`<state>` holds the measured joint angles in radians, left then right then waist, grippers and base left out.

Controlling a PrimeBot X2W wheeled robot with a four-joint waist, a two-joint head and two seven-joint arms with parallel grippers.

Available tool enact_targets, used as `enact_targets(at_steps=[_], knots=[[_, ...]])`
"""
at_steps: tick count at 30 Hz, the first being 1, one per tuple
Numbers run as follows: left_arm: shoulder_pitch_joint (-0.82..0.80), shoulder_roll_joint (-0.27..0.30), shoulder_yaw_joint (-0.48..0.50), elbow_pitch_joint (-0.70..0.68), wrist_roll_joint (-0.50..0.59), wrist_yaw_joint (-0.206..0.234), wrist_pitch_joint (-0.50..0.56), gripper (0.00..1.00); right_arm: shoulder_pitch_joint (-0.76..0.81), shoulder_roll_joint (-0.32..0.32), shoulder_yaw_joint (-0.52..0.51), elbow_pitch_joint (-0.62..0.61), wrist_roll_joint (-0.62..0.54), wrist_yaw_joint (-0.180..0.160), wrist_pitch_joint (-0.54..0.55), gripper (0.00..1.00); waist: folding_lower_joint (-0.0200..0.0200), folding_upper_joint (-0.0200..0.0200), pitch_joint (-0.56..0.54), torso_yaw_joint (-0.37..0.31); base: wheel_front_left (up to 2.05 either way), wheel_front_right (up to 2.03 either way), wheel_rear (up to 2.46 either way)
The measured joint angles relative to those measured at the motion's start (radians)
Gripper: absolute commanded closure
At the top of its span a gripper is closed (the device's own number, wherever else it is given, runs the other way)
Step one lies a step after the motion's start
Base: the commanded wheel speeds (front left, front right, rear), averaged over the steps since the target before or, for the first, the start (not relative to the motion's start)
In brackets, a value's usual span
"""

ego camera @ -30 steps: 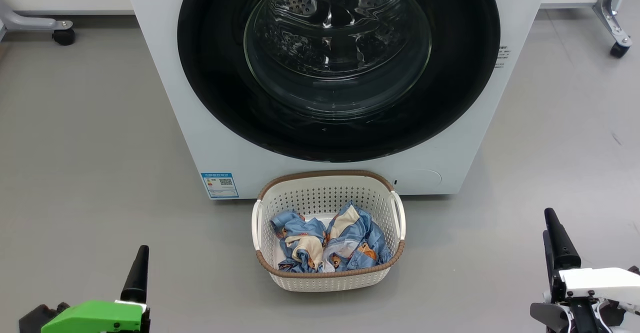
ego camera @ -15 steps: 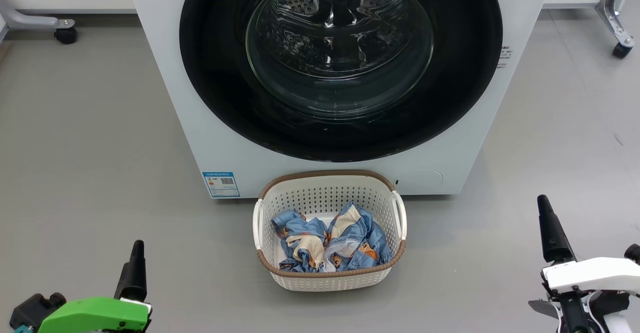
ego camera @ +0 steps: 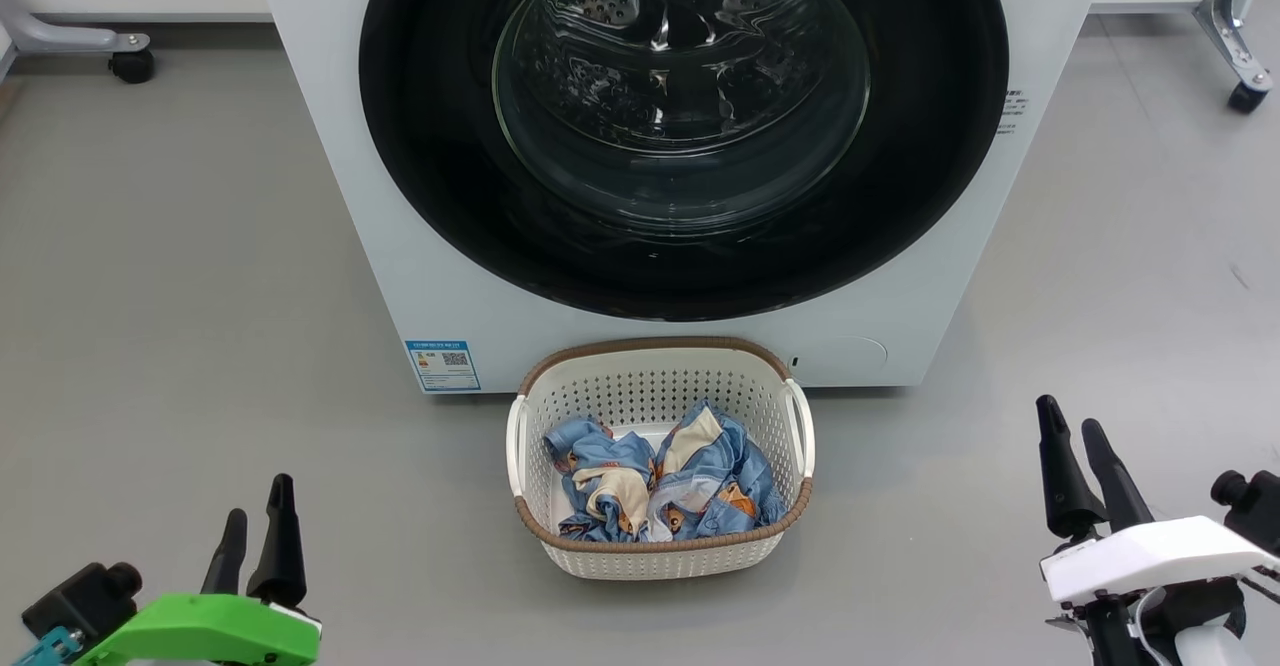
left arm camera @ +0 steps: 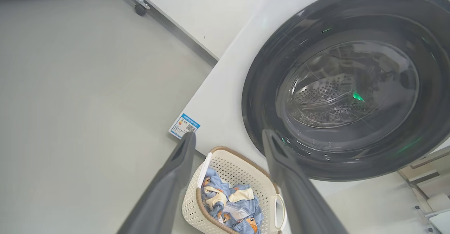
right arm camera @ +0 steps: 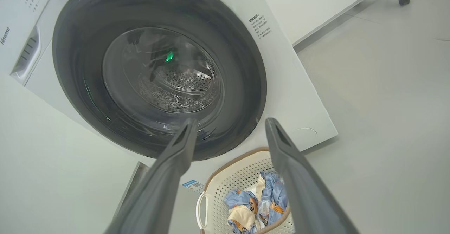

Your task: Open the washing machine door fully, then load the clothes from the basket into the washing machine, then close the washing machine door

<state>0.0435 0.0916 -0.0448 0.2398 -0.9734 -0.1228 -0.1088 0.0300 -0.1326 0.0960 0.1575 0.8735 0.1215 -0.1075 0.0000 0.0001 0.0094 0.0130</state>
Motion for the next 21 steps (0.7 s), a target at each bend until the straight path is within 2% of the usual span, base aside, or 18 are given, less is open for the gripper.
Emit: enact_targets(at_steps=[11,21], knots=[[0.016,0.033,-0.029,-0.029,0.267,0.009,-0.035,0.0,0.009,-0.002,0.037,0.001,-0.191,0.0,-0.032,0.0,0.0,0.0,0.008,-0.002,0.0,0.0,0.0],[0.041,0.037,-0.033,-0.038,0.45,0.028,-0.061,0.0,0.022,-0.006,0.066,0.013,-0.355,0.0,-0.063,0.0,0.0,0.0,0.008,-0.001,0.0,0.0,0.0]])
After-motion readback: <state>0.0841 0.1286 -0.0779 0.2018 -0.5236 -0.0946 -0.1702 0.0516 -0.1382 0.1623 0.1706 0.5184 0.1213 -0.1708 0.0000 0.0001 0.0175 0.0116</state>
